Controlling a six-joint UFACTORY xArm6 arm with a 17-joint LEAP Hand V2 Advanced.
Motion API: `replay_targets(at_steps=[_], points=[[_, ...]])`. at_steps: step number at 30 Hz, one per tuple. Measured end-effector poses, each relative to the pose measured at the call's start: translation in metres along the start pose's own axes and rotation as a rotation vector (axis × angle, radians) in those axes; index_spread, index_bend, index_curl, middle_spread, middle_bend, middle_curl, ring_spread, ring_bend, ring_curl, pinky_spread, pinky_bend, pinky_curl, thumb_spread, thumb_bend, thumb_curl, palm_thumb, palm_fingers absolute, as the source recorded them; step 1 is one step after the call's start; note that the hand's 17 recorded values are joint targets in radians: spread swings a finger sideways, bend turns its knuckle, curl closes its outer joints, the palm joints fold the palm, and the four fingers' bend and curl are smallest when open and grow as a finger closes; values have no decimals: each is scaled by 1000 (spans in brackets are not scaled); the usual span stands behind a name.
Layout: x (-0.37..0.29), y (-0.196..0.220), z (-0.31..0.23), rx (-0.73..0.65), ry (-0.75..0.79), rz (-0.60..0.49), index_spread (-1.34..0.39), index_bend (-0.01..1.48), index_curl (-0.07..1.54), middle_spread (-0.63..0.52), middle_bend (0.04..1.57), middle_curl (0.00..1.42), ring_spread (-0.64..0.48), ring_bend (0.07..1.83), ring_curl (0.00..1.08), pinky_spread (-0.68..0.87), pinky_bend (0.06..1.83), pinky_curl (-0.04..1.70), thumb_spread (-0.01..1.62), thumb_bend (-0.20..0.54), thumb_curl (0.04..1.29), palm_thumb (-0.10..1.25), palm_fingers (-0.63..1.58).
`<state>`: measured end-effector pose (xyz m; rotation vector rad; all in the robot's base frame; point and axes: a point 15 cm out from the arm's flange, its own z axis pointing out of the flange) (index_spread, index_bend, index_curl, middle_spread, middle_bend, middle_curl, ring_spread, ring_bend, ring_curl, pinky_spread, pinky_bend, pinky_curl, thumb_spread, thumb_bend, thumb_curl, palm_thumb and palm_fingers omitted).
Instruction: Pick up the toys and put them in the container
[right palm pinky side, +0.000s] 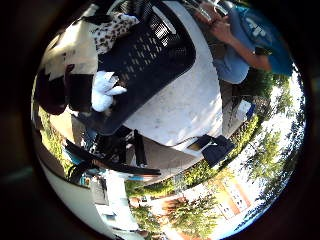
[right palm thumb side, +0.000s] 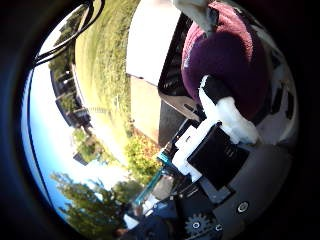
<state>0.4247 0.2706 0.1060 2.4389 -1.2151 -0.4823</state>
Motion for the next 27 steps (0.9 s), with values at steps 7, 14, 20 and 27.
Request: replay_targets(at_steps=[7,14,20,27], points=[[17,4,1,-5,-28,-8,-677,119,977,33,374,502,224,743,398,354,939,631,1129,-27,645,841,-285],[21,27,-49,62,-24,-30,-525,100,677,76,172,396,285,522,306,433,730,488,1115,-26,593,843,-137],[27,82,-95,60,-41,-39,-471,130,528,84,148,351,295,451,291,448,649,426,1111,-26,565,843,-95],[34,152,-153,130,-44,-36,-423,170,429,93,148,311,300,388,287,456,570,370,1129,-28,536,826,-49]])
